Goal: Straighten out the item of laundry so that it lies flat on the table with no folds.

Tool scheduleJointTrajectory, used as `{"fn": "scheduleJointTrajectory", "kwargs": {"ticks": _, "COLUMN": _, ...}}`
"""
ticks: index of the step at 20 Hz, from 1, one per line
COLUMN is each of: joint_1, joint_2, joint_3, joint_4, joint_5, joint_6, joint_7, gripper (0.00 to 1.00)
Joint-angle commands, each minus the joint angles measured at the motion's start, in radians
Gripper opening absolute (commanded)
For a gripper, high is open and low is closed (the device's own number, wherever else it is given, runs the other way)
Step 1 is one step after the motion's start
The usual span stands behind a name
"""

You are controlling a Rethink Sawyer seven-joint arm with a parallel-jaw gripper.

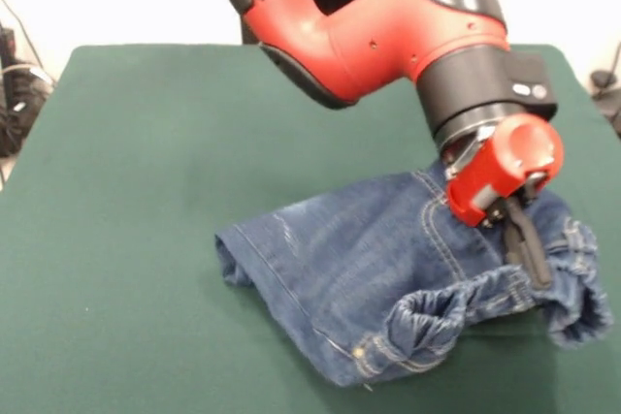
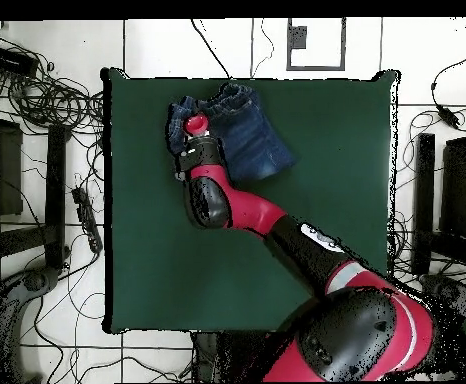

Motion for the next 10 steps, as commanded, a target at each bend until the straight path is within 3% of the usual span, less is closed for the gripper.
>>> {"fn": "scheduleJointTrajectory", "kwargs": {"ticks": 1, "joint_1": 0.006, "joint_2": 0.029, "joint_3": 0.17, "joint_4": -0.052, "joint_5": -0.057, "joint_6": -0.08, "joint_7": 0.308, "gripper": 0.0}}
{"fn": "scheduleJointTrajectory", "kwargs": {"ticks": 10, "joint_1": 0.022, "joint_2": 0.045, "joint_3": 0.176, "joint_4": -0.077, "joint_5": -0.029, "joint_6": -0.117, "joint_7": 0.248, "gripper": 0.0}}
